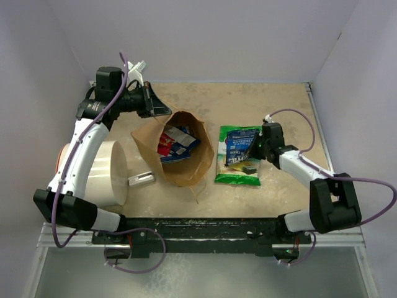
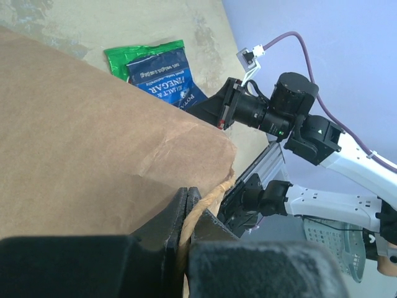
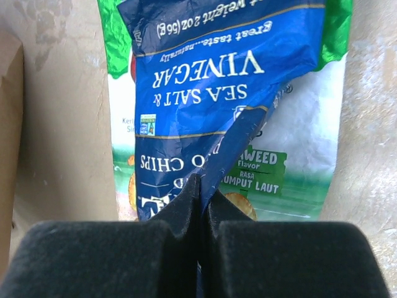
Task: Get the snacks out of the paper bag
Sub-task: Place the snack at the center of the board.
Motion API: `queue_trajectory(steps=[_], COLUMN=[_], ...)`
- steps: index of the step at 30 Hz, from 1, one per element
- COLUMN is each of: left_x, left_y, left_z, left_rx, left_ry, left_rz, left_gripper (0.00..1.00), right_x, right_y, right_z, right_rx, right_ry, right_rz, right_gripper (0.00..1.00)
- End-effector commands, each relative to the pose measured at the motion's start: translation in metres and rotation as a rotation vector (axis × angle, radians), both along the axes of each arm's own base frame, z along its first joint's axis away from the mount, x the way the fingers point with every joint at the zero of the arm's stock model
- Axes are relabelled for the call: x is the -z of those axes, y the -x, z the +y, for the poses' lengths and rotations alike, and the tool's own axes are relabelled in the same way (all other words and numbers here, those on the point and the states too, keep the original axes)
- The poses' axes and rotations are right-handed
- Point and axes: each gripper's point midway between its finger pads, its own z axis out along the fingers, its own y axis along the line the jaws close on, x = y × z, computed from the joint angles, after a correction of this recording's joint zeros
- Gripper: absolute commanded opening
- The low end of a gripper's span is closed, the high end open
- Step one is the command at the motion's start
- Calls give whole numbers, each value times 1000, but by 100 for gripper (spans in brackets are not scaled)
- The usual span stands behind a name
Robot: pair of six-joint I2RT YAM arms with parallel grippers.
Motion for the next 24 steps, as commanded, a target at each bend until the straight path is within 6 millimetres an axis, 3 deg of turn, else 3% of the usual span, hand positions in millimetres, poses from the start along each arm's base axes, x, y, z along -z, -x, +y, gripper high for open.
queue_trajectory(steps=[1, 6, 10, 12, 15, 19, 21, 24], left_x=[-19, -20, -21, -20, -19, -20, -20, -18], left_y=[2, 2, 1, 2, 1, 0, -1, -3], left_z=[5, 4, 4, 4, 6, 8, 8, 8], left_rx=[-20, -22, -26, -25, -35, -46, -53, -62], left_ry=[21, 40, 38, 40, 29, 22, 20, 21], left_rz=[-82, -79, -85, -81, -88, -102, -100, -83], left_gripper=[0, 0, 0, 0, 0, 0, 0, 0], right_x=[-12, -2, 1, 2, -3, -31, -50, -74], right_y=[-5, -5, -4, 0, 9, 30, 33, 31], right_z=[16, 17, 2, -10, -21, -55, -59, -42], right_rx=[-69, -51, -2, 30, 25, 103, 91, -35], right_ry=[-71, -90, -10, 46, 111, 259, 283, 234], right_rz=[-60, -44, 3, 34, 71, 114, 87, 21], right_gripper=[0, 0, 0, 12, 40, 67, 73, 74])
